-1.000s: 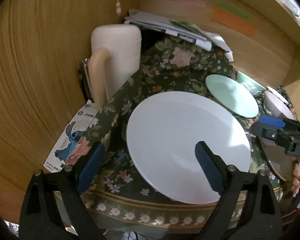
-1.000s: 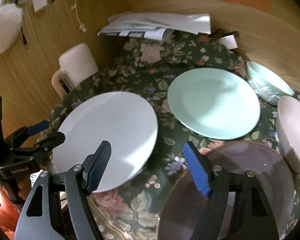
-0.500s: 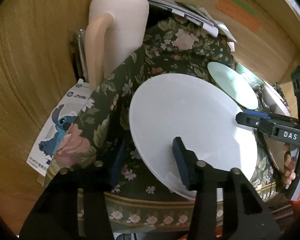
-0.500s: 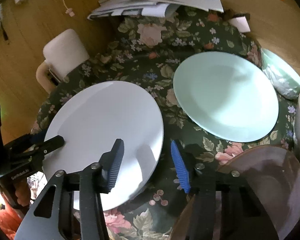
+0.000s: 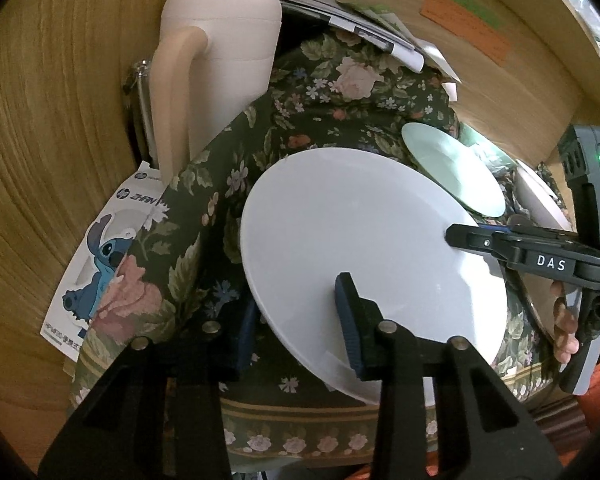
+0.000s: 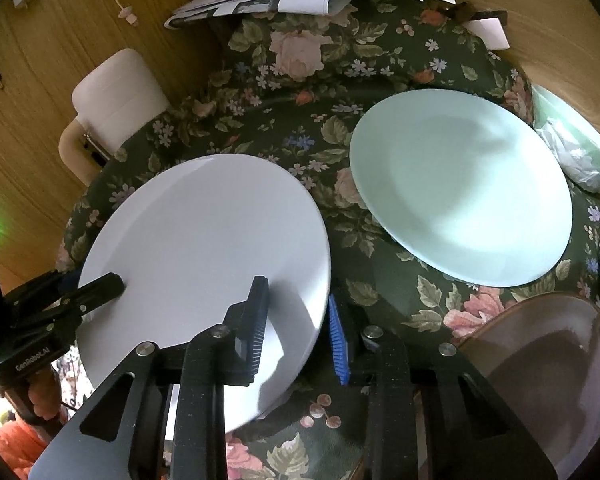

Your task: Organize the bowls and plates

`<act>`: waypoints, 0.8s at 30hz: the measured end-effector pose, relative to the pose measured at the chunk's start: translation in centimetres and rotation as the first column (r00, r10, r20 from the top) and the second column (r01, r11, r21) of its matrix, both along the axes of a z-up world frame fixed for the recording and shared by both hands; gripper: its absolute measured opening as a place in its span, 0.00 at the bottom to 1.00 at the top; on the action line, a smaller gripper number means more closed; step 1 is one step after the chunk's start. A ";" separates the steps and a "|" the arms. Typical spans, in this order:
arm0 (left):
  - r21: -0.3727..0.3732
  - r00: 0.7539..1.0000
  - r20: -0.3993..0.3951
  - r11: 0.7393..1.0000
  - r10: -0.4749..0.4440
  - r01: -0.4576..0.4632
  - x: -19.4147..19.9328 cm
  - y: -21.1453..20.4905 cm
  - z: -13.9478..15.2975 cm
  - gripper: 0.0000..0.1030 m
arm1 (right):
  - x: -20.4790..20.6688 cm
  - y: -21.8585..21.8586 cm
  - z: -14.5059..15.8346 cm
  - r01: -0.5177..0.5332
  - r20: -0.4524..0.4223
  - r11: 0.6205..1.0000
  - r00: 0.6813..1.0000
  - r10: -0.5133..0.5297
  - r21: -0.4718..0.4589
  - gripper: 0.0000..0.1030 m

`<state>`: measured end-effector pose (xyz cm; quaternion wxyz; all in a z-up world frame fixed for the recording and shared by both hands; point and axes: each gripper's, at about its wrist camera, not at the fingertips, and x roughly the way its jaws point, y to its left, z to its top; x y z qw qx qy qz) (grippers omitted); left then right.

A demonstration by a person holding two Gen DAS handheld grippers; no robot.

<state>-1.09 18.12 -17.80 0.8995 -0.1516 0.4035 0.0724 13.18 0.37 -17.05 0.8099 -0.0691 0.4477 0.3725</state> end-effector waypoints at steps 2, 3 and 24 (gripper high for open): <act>0.006 1.000 0.003 1.000 0.005 -0.005 0.0 -0.1 0.1 0.36 | 0.0 0.0 0.0 0.002 0.006 1.000 1.000 -0.002 0.006 0.25; 0.007 1.000 0.004 1.000 0.006 -0.006 -0.1 -0.1 0.2 0.36 | 0.0 0.0 0.0 0.002 0.009 1.000 1.000 -0.002 0.007 0.25; 0.054 0.992 0.126 0.998 -0.031 0.025 0.2 -3.7 4.8 0.36 | -2.0 -6.7 4.8 0.061 0.144 0.988 0.986 -0.081 0.139 0.23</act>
